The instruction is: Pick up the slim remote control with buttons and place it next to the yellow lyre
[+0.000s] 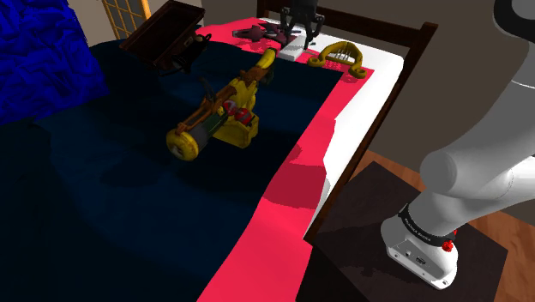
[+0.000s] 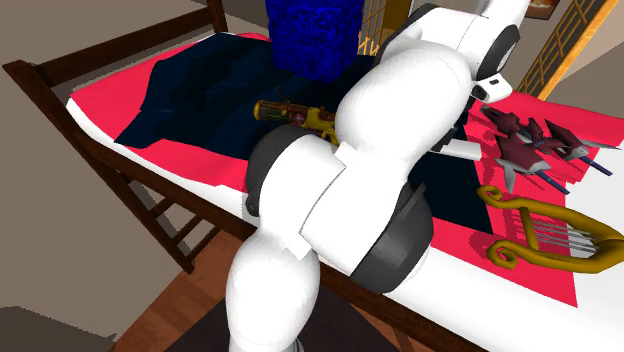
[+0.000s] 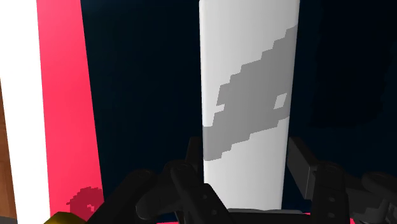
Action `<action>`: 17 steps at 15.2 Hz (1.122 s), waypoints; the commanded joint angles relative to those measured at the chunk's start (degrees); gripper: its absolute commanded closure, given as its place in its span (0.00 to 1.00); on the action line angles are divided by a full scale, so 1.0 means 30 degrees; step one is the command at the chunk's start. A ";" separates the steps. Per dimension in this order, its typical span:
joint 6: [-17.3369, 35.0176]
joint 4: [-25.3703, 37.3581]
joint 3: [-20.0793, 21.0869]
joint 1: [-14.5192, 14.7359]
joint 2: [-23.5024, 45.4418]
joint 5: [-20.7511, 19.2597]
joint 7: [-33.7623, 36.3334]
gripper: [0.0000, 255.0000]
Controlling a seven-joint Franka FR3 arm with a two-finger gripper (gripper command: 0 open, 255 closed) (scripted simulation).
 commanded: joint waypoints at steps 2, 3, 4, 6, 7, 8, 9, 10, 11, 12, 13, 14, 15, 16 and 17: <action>0.0803 -0.0903 -0.0035 -0.0148 -0.0153 0.0095 -0.0087 1.00; 0.1073 -0.1203 -0.0044 -0.0185 -0.0192 0.0120 -0.0101 1.00; 0.1341 -0.1495 -0.0053 -0.0219 -0.0225 0.0140 -0.0111 1.00; 0.1870 -0.2060 -0.0070 -0.0277 -0.0272 0.0166 -0.0125 1.00; 0.2131 -0.2333 -0.0079 -0.0301 -0.0286 0.0173 -0.0128 1.00; 0.2391 -0.2599 -0.0088 -0.0321 -0.0295 0.0174 -0.0128 1.00; 0.2648 -0.2859 -0.0097 -0.0340 -0.0297 0.0171 -0.0126 1.00; 0.2903 -0.3113 -0.0107 -0.0355 -0.0294 0.0164 -0.0121 1.00; 0.3157 -0.3361 -0.0116 -0.0368 -0.0285 0.0152 -0.0113 1.00; 0.3409 -0.3604 -0.0127 -0.0378 -0.0270 0.0136 -0.0102 1.00; 0.3660 -0.3840 -0.0137 -0.0387 -0.0250 0.0115 -0.0089 1.00; 0.3909 -0.4072 -0.0148 -0.0392 -0.0224 0.0090 -0.0073 1.00; 0.4156 -0.4297 -0.0160 -0.0396 -0.0193 0.0061 -0.0054 1.00; 0.4402 -0.4518 -0.0172 -0.0398 -0.0157 0.0028 -0.0033 1.00; 0.4647 -0.4733 -0.0185 -0.0397 -0.0115 -0.0010 -0.0009 1.00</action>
